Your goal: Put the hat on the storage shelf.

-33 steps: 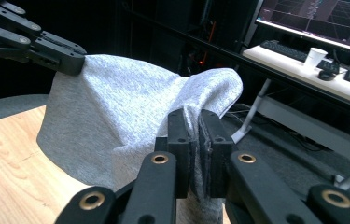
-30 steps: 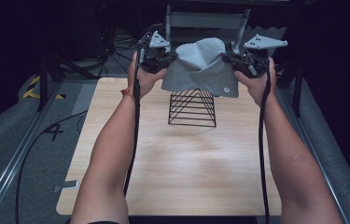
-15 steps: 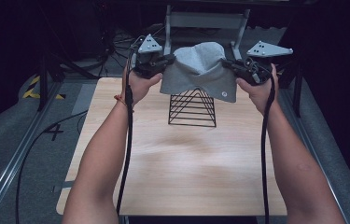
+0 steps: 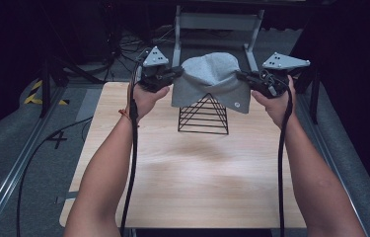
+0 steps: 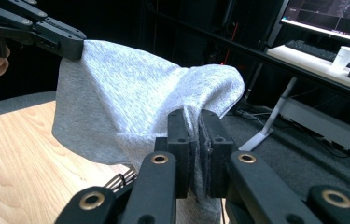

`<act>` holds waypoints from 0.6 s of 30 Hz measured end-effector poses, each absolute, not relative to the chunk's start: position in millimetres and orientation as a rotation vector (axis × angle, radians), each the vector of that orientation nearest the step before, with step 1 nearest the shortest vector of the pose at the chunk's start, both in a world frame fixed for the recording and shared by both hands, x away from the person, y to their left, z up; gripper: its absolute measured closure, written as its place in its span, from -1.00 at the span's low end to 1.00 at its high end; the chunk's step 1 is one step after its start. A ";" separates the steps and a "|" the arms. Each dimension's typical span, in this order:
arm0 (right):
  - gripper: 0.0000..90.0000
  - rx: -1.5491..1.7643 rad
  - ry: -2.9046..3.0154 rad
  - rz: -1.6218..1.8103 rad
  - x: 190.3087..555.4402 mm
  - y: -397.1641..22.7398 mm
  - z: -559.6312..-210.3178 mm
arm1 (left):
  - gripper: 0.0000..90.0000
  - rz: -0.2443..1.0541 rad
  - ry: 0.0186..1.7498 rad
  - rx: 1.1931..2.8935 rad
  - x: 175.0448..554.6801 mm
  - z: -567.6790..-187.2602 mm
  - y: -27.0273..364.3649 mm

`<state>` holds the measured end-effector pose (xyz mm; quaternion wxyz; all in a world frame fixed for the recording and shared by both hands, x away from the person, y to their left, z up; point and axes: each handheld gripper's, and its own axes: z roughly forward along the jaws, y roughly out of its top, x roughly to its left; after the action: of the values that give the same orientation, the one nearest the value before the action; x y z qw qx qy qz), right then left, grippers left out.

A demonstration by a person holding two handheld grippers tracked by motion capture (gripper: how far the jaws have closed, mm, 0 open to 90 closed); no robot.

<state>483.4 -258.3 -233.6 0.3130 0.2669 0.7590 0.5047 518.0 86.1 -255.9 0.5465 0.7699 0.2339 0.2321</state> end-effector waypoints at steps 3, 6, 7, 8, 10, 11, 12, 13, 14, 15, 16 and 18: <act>0.88 0.702 1.988 1.342 482.7 -259.2 -228.6 | 0.92 0.552 0.546 1.806 516.4 -248.4 88.3; 0.88 0.692 1.989 1.342 480.6 -259.7 -224.6 | 0.92 0.564 0.520 1.798 511.0 -241.4 89.1; 0.88 0.692 1.986 1.349 479.6 -259.9 -224.2 | 0.92 0.561 0.516 1.800 508.8 -240.8 88.9; 0.88 0.690 1.985 1.347 478.9 -260.6 -224.0 | 0.92 0.561 0.507 1.803 506.2 -240.8 89.0; 0.88 0.694 1.984 1.349 477.8 -262.3 -225.0 | 0.92 0.561 0.497 1.803 502.8 -242.2 90.1; 0.88 0.694 1.981 1.353 477.2 -263.0 -225.9 | 0.92 0.560 0.496 1.797 501.5 -243.1 90.7; 0.88 0.695 1.983 1.358 476.6 -263.4 -226.5 | 0.92 0.557 0.494 1.795 499.4 -244.1 91.8; 0.88 0.692 1.984 1.360 475.4 -263.8 -227.2 | 0.92 0.547 0.488 1.801 497.0 -245.4 93.9; 0.88 0.687 1.985 1.360 474.0 -263.7 -228.1 | 0.92 0.549 0.489 1.799 495.6 -246.6 94.7; 0.88 0.682 1.990 1.358 473.1 -263.6 -228.4 | 0.92 0.551 0.484 1.799 493.6 -248.5 96.8; 0.88 0.676 1.991 1.360 471.9 -262.8 -229.0 | 0.92 0.548 0.486 1.791 492.5 -250.7 98.1; 0.88 0.662 1.996 1.356 469.5 -261.4 -229.3 | 0.92 0.541 0.491 1.805 490.1 -255.5 99.9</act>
<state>469.5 -261.4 -229.3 0.3143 0.2512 0.7573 0.5145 490.1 99.9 -255.5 0.5623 0.7666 0.2083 0.2297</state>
